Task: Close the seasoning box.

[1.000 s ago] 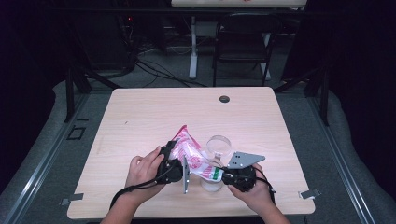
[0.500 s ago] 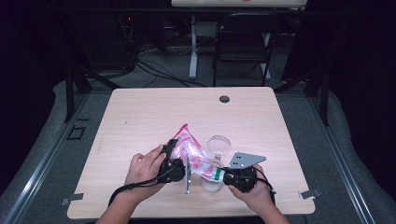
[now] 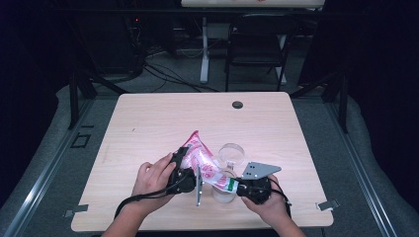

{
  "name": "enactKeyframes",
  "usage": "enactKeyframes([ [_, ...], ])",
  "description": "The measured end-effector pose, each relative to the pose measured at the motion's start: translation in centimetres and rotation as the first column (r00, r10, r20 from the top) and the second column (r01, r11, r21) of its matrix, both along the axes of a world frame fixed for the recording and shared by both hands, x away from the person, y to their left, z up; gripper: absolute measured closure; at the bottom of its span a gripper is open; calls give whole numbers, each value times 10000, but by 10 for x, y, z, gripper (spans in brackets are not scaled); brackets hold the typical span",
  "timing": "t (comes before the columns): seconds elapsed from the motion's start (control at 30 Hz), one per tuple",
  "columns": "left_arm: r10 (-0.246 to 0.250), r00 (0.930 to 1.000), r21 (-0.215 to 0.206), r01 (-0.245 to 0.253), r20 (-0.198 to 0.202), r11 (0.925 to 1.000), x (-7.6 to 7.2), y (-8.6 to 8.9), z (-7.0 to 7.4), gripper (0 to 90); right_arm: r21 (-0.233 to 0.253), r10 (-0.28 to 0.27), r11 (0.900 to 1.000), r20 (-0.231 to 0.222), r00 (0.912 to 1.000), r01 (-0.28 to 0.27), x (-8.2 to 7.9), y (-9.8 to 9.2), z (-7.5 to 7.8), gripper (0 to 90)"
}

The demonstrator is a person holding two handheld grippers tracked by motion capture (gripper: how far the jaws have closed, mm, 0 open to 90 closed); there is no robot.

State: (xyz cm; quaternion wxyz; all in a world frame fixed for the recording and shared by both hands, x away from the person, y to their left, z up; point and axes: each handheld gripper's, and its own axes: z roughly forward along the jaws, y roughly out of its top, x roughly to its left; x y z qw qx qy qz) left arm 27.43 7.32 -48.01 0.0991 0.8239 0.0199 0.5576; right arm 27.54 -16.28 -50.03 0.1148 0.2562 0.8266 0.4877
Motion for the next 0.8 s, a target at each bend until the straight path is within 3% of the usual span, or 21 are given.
enactKeyframes([
  [0.8, -73, 9997, 97, 71, 236, 9999, -2, -1, 2, 617, 19, -42, 10000, 21, 10000, 42, -1, 0, -2, 900],
])
